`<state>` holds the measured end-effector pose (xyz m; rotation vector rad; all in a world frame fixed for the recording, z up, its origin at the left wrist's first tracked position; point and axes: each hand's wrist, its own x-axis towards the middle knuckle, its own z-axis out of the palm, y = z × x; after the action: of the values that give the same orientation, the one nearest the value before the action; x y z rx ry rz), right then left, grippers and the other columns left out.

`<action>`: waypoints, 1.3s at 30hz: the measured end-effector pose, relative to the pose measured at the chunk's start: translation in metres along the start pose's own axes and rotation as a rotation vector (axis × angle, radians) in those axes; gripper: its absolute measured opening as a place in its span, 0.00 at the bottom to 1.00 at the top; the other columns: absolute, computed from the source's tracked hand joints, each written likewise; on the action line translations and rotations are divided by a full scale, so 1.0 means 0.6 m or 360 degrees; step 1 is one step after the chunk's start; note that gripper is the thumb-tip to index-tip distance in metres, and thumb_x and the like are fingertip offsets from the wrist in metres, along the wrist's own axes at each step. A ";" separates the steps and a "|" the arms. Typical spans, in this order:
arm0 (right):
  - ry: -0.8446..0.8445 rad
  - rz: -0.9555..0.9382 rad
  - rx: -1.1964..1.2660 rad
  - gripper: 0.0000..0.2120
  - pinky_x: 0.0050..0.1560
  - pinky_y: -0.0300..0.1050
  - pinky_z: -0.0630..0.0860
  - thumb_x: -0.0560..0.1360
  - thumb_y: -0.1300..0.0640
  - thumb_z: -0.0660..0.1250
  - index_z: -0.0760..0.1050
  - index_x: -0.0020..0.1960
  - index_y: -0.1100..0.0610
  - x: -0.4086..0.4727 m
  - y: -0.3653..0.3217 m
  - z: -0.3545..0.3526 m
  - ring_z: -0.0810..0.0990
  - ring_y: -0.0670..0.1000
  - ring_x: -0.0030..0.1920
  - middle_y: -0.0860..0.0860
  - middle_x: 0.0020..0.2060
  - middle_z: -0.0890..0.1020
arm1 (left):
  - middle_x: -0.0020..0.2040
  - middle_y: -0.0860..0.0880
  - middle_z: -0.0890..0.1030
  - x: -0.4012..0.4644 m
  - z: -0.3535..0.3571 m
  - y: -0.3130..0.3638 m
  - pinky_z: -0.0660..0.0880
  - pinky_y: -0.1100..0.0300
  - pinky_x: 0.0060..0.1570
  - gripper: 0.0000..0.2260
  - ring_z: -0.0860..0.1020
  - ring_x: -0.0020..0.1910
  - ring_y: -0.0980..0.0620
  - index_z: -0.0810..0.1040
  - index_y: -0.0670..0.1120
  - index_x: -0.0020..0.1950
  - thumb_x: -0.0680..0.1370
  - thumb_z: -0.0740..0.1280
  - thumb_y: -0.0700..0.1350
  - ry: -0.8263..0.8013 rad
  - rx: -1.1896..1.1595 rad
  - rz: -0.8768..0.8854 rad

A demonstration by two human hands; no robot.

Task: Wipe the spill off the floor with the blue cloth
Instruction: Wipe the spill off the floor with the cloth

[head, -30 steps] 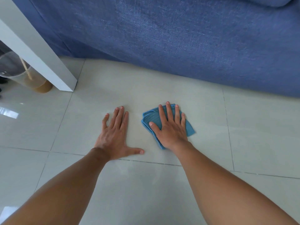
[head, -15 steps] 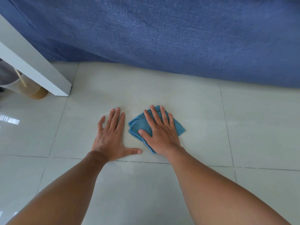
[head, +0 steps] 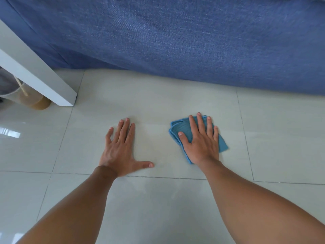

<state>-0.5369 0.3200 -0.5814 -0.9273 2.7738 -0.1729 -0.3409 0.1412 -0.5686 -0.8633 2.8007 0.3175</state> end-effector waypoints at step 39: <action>0.0079 0.0006 -0.0051 0.35 0.79 0.62 0.43 0.79 0.34 0.46 0.50 0.82 0.47 -0.028 -0.055 0.021 0.43 0.56 0.82 0.48 0.83 0.49 | 0.83 0.43 0.46 -0.001 0.000 -0.005 0.44 0.42 0.78 0.68 0.41 0.81 0.47 0.49 0.41 0.81 0.54 0.55 0.87 0.0012 -0.0051 0.0007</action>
<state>-0.5016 0.3033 -0.5848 -0.9377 2.8319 -0.1530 -0.3385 0.1392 -0.5690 -0.8669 2.8123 0.3618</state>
